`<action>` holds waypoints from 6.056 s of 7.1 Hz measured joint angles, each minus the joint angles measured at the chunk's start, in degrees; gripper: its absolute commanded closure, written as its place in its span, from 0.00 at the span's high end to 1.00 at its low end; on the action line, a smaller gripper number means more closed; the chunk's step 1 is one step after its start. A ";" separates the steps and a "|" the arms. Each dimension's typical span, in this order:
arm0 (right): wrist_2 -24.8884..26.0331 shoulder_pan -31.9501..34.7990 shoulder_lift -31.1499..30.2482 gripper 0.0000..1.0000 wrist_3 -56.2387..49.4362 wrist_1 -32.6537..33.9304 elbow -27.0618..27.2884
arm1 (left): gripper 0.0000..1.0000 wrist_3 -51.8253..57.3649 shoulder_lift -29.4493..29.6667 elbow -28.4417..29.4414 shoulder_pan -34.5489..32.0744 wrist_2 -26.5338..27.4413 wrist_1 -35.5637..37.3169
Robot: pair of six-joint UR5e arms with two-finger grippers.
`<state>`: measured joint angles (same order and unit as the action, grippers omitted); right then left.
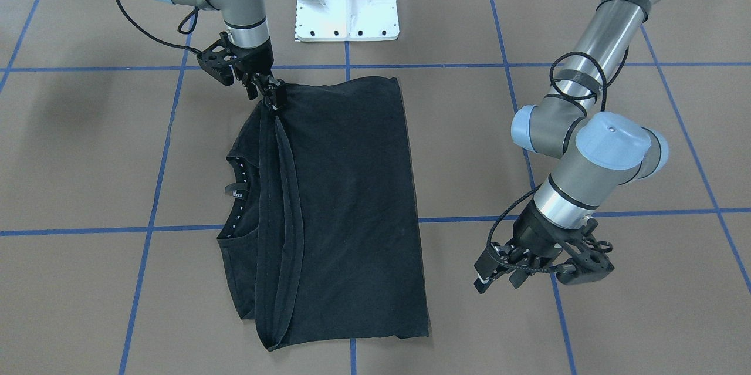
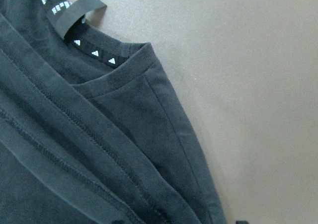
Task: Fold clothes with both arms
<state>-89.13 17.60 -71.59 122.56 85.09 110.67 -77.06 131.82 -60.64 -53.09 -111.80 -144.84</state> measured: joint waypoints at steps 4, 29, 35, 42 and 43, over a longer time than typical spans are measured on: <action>-0.14 -0.52 -0.62 0.92 6.61 -1.96 -0.29 | 0.84 -0.02 -0.13 0.01 0.00 0.02 0.00; -1.02 -1.36 -4.70 0.00 8.21 -2.56 8.25 | 0.94 -36.21 -25.66 -40.14 32.25 13.27 0.06; -0.97 -1.42 -4.70 0.00 8.20 -2.56 7.97 | 0.76 -37.19 -29.10 -42.09 38.21 15.56 0.75; -1.05 -1.43 -4.70 0.00 8.22 -2.56 8.15 | 0.63 -37.20 -26.74 -40.57 38.34 15.29 2.86; -1.05 -1.43 -4.70 0.00 8.22 -2.56 8.16 | 0.62 -37.20 -26.72 -40.29 38.34 15.29 2.89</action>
<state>-90.18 16.17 -76.29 130.78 82.53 118.82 -114.26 105.11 -100.93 -14.75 -96.50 -141.96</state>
